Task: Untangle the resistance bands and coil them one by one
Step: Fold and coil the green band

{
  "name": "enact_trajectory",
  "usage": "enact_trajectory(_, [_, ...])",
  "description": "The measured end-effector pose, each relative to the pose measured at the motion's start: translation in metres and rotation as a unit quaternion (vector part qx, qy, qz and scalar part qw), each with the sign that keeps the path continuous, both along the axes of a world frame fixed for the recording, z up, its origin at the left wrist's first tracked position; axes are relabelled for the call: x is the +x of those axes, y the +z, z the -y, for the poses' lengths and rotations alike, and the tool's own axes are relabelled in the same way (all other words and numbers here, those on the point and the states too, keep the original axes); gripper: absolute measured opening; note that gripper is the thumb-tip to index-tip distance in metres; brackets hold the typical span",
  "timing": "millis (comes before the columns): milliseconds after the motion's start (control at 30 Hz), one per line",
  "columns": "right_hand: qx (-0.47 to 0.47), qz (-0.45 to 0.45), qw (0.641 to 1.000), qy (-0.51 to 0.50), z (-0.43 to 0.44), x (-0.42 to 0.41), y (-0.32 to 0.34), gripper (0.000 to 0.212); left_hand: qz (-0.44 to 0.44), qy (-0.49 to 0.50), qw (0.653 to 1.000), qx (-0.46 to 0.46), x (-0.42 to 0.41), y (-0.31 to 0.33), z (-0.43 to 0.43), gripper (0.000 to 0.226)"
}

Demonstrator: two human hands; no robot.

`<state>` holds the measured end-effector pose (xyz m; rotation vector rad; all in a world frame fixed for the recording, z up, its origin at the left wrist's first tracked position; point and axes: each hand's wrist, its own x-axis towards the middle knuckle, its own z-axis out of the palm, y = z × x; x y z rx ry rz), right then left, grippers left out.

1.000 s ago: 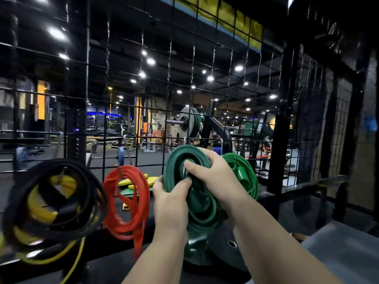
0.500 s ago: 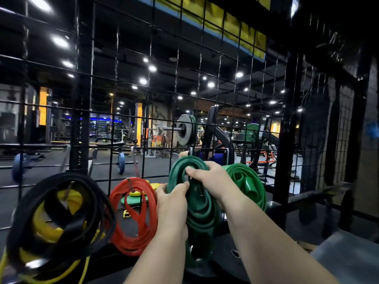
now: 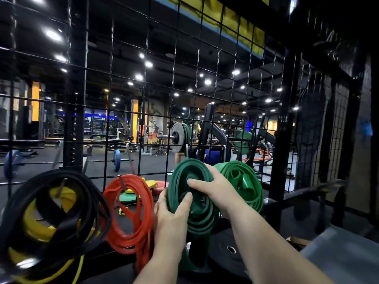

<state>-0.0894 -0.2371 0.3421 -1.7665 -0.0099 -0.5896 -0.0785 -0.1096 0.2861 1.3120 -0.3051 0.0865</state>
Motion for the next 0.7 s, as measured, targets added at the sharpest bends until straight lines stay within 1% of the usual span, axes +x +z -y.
enact_trajectory(67, [-0.022, 0.009, 1.0, -0.018, 0.0, -0.004, 0.001, 0.067, 0.024, 0.035, 0.999, 0.013, 0.0, -0.011, -0.003, 0.068])
enact_trajectory(133, [-0.051, 0.015, 0.997, -0.059, -0.004, -0.01, 0.002, 0.069, 0.037, 0.055, 0.998, -0.002, 0.003, -0.017, -0.004, 0.069])
enact_trajectory(167, [-0.069, 0.019, 0.994, -0.087, -0.006, -0.011, 0.002, 0.066, 0.047, 0.063, 0.997, -0.006, 0.004, -0.018, -0.004, 0.066])
enact_trajectory(267, [-0.137, 0.034, 0.977, -0.16, -0.013, -0.015, 0.003, 0.053, 0.092, 0.072, 0.993, 0.001, 0.001, -0.016, -0.002, 0.045])
enact_trajectory(300, [-0.156, 0.039, 0.971, -0.175, -0.016, -0.016, 0.002, 0.052, 0.102, 0.073, 0.992, 0.005, -0.001, -0.014, -0.001, 0.043])
enact_trajectory(400, [-0.189, 0.042, 0.959, -0.206, -0.02, -0.02, 0.003, 0.047, 0.123, 0.071, 0.99, 0.012, -0.003, -0.009, 0.002, 0.045])
enact_trajectory(500, [-0.205, 0.032, 0.955, -0.212, -0.021, -0.023, 0.001, 0.046, 0.132, 0.098, 0.985, 0.055, 0.0, -0.008, 0.007, 0.047])
enact_trajectory(600, [-0.221, 0.029, 0.95, -0.22, -0.026, -0.027, -0.003, 0.047, 0.131, 0.114, 0.98, 0.092, 0.001, -0.009, 0.012, 0.053])
enact_trajectory(700, [-0.236, 0.027, 0.941, -0.242, -0.031, -0.031, -0.006, 0.05, 0.167, 0.145, 0.966, 0.134, -0.003, -0.005, 0.015, 0.062])
